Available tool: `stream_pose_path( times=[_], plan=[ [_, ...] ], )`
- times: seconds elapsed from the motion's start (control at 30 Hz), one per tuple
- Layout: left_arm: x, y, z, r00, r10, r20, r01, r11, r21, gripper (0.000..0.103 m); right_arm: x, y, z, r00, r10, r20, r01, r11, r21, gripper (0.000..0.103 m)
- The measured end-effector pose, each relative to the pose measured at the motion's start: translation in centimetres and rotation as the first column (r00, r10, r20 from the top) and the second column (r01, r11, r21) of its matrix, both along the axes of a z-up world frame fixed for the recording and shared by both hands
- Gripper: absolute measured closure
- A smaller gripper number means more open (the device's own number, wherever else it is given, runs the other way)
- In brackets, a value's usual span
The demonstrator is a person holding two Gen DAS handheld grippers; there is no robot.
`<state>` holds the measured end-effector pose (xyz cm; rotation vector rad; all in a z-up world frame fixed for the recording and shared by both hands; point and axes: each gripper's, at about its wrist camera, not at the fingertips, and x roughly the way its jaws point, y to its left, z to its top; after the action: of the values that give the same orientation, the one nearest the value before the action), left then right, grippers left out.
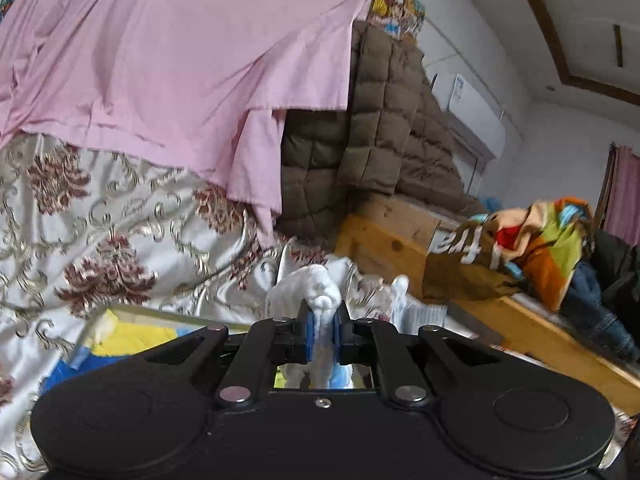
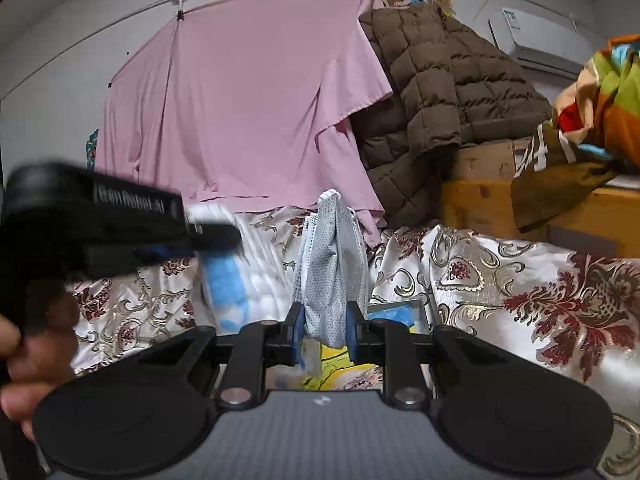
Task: Organize soft objects
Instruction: 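Lift the white cloth and grey mask and carry both over the painted tray, then lower the cloth and mask into the tray and open both grippers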
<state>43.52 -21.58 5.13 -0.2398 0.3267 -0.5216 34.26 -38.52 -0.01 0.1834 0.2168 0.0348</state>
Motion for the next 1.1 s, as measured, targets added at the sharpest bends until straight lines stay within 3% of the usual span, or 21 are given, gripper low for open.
stream_pose_path(
  times=[0.23,0.6,1.1],
  plan=[
    [1.9,-1.6,-4.2,0.997,0.022,-0.070,-0.013,0.992,0.128,0.093,2.3,-0.9,-2.2,0.991,0.003,-0.131,0.002,0.999,0.036,0.079],
    [2.8,-0.7,-7.7,0.982,0.122,-0.142,-0.086,0.968,0.237,0.091,3.9,-0.2,-4.2,0.965,0.021,-0.260,-0.015,1.000,0.024,0.076],
    [3.4,-0.3,-8.0,0.966,0.160,-0.202,-0.108,0.963,0.249,0.081,4.2,-0.2,-4.3,0.962,0.027,-0.272,-0.020,0.999,0.028,0.061]
  ],
)
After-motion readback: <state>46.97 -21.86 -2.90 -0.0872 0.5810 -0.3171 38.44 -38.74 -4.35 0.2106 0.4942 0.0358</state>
